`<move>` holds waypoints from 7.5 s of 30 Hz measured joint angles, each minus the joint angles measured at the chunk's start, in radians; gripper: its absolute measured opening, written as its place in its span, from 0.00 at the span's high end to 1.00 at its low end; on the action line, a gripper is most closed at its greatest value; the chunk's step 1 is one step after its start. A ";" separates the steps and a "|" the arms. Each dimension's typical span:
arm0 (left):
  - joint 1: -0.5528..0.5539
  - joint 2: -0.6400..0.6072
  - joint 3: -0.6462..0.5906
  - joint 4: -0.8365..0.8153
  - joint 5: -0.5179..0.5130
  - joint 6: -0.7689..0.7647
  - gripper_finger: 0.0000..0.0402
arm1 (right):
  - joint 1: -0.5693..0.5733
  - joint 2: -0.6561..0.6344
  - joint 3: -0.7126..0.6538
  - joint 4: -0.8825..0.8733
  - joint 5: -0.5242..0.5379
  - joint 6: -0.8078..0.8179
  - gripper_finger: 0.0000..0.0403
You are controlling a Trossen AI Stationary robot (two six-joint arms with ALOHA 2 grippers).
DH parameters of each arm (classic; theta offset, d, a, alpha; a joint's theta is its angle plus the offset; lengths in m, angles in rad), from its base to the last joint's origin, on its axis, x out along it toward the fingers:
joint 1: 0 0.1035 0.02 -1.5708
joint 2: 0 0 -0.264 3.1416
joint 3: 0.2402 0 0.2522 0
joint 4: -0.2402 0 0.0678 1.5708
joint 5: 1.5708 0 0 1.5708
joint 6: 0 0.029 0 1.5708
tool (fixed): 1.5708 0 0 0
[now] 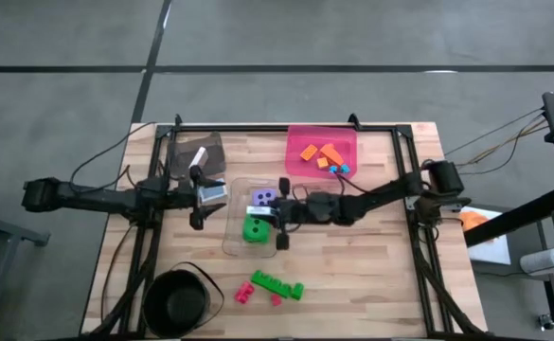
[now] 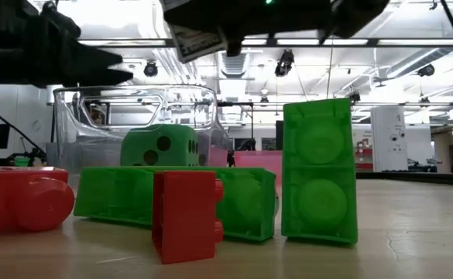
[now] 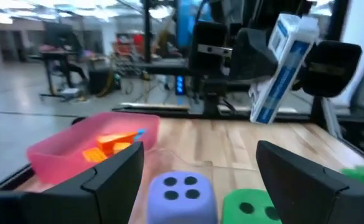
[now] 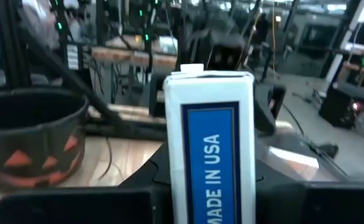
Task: Pick & Place Toys
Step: Put the white deck of cards into the black bin, then put the blue deck of cards into the black bin
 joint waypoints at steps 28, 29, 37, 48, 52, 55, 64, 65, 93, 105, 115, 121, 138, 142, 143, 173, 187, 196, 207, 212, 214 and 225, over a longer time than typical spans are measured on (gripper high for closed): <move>-0.031 0.190 0.067 0.175 0.043 -0.128 0.22 | -0.136 0.197 0.205 0.117 -0.246 0.080 0.85; -0.038 0.208 0.066 0.193 0.051 -0.124 0.22 | -0.136 0.197 0.205 0.113 -0.247 0.080 0.85; -0.070 0.379 0.112 0.263 0.053 -0.109 0.22 | -0.136 0.190 0.205 0.117 -0.250 0.081 0.85; -0.081 0.542 0.176 0.329 0.050 -0.079 0.23 | -0.133 0.189 0.205 0.113 -0.254 0.090 0.85; -0.083 0.546 0.177 0.347 0.049 -0.068 0.30 | -0.132 0.189 0.204 0.109 -0.273 0.099 0.85; -0.083 0.546 0.177 0.346 0.049 -0.058 0.41 | -0.132 0.189 0.204 0.109 -0.273 0.102 0.85; -0.084 0.546 0.177 0.346 0.046 -0.049 0.81 | -0.133 0.188 0.203 0.109 -0.270 0.105 0.85; -0.084 0.546 0.176 0.346 0.046 -0.049 0.84 | -0.133 0.188 0.203 0.108 -0.270 0.106 0.85; -0.084 0.546 0.172 0.309 0.055 -0.045 0.84 | -0.131 0.136 0.187 0.068 -0.275 0.071 0.19; -0.084 0.538 0.162 0.279 0.057 -0.038 0.84 | -0.130 -0.007 -0.004 0.044 -0.272 0.039 0.17; -0.082 0.473 0.162 0.196 0.055 -0.024 0.84 | -0.109 -0.221 -0.415 0.303 -0.237 0.114 0.16; -0.054 0.388 0.165 0.089 0.044 -0.008 0.84 | -0.025 -0.285 -0.650 0.502 -0.108 0.154 0.16; 0.211 0.176 0.163 -0.261 -0.042 -0.085 0.84 | 0.044 -0.250 -0.778 0.784 -0.031 0.116 0.16; 0.275 0.173 0.162 -0.282 -0.052 -0.113 0.84 | 0.044 -0.248 -0.771 0.784 -0.032 0.113 0.16; 0.290 0.172 0.162 -0.289 -0.053 -0.116 0.84 | 0.044 -0.248 -0.771 0.783 -0.032 0.112 0.16; 0.511 0.173 0.162 -0.572 -0.276 -0.299 0.84 | 0.044 -0.248 -0.771 0.782 -0.032 0.116 0.16; 0.511 0.172 0.162 -0.578 -0.277 -0.298 0.37 | 0.045 -0.248 -0.771 0.782 -0.032 0.116 0.16; 0.510 0.163 0.168 -0.571 -0.257 -0.275 0.24 | 0.045 -0.248 -0.771 0.774 -0.032 0.116 0.16; 0.490 0.113 0.208 -0.593 -0.050 -0.234 0.24 | 0.045 -0.248 -0.771 0.774 -0.032 0.116 0.16; 0.414 0.114 0.228 -0.627 -0.043 -0.214 0.24 | 0.045 -0.248 -0.771 0.773 -0.032 0.116 0.16; 0.380 0.114 0.241 -0.641 -0.043 -0.209 0.24 | 0.045 -0.248 -0.771 0.773 -0.033 0.116 0.16; 0.251 0.114 0.367 -0.971 -0.043 -0.128 0.24 | 0.045 -0.248 -0.771 0.767 -0.032 0.116 0.16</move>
